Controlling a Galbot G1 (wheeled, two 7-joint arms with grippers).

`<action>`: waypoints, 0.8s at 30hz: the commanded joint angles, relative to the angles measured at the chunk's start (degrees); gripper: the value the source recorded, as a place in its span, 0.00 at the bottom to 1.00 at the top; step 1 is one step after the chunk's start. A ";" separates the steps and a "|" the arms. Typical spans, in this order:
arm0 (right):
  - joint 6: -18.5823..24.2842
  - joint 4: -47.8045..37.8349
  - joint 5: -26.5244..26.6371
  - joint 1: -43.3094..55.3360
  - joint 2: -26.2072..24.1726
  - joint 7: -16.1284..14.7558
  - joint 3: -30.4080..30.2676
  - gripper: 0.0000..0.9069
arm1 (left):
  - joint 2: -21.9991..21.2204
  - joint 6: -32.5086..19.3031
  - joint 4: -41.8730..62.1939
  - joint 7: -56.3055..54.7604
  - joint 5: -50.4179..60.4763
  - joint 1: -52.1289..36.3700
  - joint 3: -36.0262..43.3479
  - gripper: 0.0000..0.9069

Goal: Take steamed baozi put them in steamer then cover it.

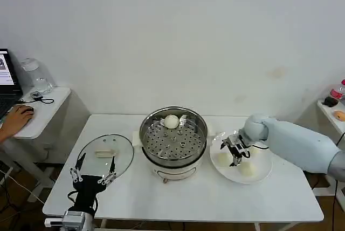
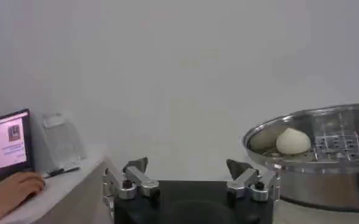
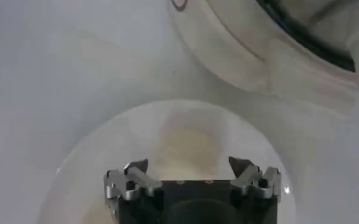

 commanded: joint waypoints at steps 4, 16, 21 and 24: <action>-0.61 -2.35 -1.79 -1.76 1.96 0.29 1.64 0.74 | -0.12 -0.02 -0.75 -0.10 0.08 0.12 -0.01 1.00; -0.84 -0.88 -1.41 -0.96 0.19 -0.48 2.39 0.60 | -0.16 -0.03 -0.89 -0.16 0.10 0.28 0.03 1.00; -1.29 3.25 0.39 4.20 -3.83 -1.55 1.27 0.62 | 0.01 0.10 -0.85 -0.17 0.07 0.19 0.06 1.00; -1.62 5.80 2.19 9.75 -7.16 -1.88 -2.14 0.62 | 0.18 0.18 -1.26 -0.13 0.04 0.24 0.26 1.00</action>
